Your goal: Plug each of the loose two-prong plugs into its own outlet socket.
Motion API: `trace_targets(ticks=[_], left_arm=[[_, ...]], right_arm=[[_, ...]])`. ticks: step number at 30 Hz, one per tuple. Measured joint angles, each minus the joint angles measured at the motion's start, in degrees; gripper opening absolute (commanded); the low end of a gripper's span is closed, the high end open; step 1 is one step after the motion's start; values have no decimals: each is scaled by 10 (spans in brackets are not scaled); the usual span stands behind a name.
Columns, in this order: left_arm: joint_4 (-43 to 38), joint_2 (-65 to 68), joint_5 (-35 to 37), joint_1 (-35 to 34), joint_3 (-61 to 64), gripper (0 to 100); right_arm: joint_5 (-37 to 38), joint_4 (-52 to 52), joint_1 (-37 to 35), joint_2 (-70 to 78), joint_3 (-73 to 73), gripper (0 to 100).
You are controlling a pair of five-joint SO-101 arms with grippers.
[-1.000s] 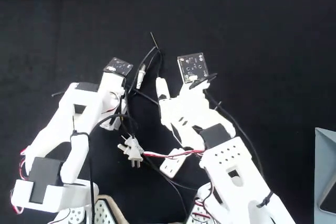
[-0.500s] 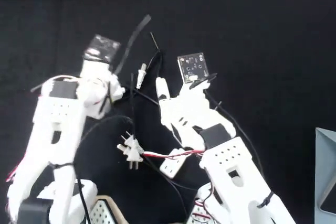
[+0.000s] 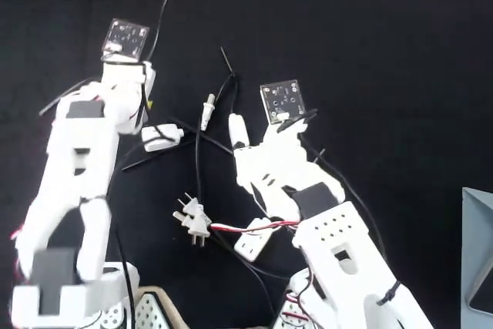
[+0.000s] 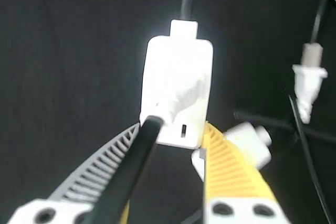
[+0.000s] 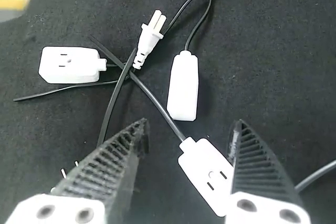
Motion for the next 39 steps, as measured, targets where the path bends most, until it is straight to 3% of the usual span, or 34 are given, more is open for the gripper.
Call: trace_targets(ticks=[5, 12, 16, 24, 39], left_arm=[[-58, 131, 10, 0, -69, 51], [-69, 282, 91, 0, -196, 344], [-65, 317, 154, -2, -229, 360], [97, 273, 164, -12, -302, 357], [382, -31, 130, -19, -309, 357]], right_arm=[[0, 0, 0, 0, 0, 250], [0, 0, 0, 0, 0, 250], [0, 0, 0, 0, 0, 250], [0, 0, 0, 0, 0, 250], [0, 71, 0, 0, -20, 168]])
